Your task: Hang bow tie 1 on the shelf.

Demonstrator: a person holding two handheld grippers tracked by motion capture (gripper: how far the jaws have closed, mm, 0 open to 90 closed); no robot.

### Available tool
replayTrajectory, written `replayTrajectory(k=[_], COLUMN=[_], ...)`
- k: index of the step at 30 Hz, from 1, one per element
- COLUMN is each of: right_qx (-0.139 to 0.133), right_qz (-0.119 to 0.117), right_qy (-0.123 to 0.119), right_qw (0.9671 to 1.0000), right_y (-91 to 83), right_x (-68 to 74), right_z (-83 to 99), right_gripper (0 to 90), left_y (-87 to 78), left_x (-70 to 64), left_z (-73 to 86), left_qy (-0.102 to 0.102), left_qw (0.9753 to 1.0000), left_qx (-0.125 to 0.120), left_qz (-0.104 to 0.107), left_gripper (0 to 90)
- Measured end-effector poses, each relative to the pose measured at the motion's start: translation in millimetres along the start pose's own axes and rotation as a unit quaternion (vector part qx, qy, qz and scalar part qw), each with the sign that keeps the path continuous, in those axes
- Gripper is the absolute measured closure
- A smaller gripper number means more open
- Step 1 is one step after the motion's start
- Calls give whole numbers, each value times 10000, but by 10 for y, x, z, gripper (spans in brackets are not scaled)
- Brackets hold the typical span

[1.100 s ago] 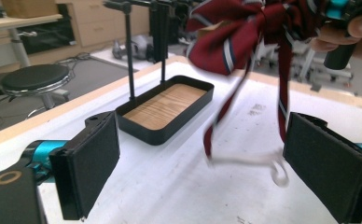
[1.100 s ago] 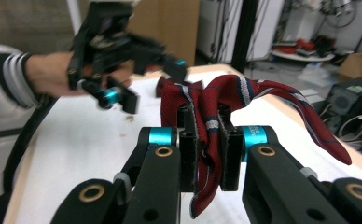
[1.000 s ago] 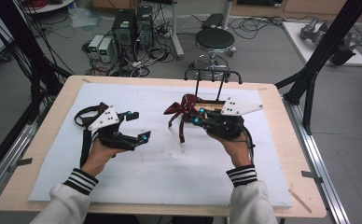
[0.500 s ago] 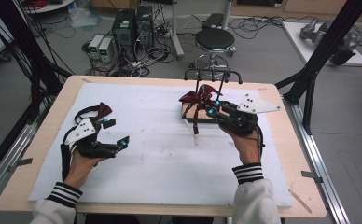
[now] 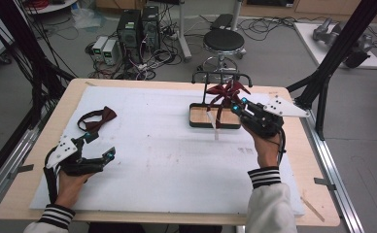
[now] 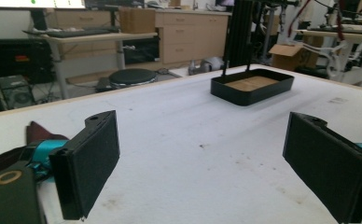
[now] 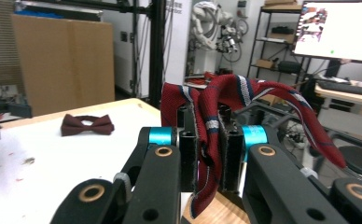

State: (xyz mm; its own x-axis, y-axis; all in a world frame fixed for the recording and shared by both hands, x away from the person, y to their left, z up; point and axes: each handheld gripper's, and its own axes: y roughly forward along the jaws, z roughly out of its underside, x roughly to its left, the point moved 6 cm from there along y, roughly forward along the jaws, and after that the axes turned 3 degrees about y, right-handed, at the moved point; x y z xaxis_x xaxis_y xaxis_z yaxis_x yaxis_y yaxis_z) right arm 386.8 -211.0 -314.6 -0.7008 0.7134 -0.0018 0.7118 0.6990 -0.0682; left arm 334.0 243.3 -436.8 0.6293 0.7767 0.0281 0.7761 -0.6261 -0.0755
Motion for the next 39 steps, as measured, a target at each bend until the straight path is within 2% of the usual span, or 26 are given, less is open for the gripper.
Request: replayTrajectory(k=[7, 17, 30, 31, 34, 38, 39], right_qx=[-113, -130, -92, -120, -112, -117, -107], right_qz=[274, 580, 981, 1009, 1068, 1156, 1180], right_qy=[-81, 40, 35, -39, -3, 30, 101], right_qw=[9995, 9982, 9951, 9948, 9942, 9932, 9929], right_y=[-63, -124, -150, -141, -118, -93, -92], right_x=[-155, -351, -557, -582, -619, -679, -690], right_z=[-76, -99, -130, -141, -149, -142, -133], right_gripper=[822, 822, 821, 821, 821, 821, 821], left_y=[-85, -119, -139, -141, -150, -156, -157], left_x=[68, 95, 105, 103, 95, 101, 100], left_z=[86, 160, 190, 190, 187, 185, 186], left_qy=[-116, -30, -44, -38, 15, -42, -45], left_qw=[9998, 9993, 9987, 9986, 9985, 9983, 9984], left_qx=[-124, -193, -268, -284, -319, -345, -342], left_qz=[-140, -330, -429, -436, -448, -458, -451], left_gripper=[113, 113, 113, 113, 113, 113, 113])
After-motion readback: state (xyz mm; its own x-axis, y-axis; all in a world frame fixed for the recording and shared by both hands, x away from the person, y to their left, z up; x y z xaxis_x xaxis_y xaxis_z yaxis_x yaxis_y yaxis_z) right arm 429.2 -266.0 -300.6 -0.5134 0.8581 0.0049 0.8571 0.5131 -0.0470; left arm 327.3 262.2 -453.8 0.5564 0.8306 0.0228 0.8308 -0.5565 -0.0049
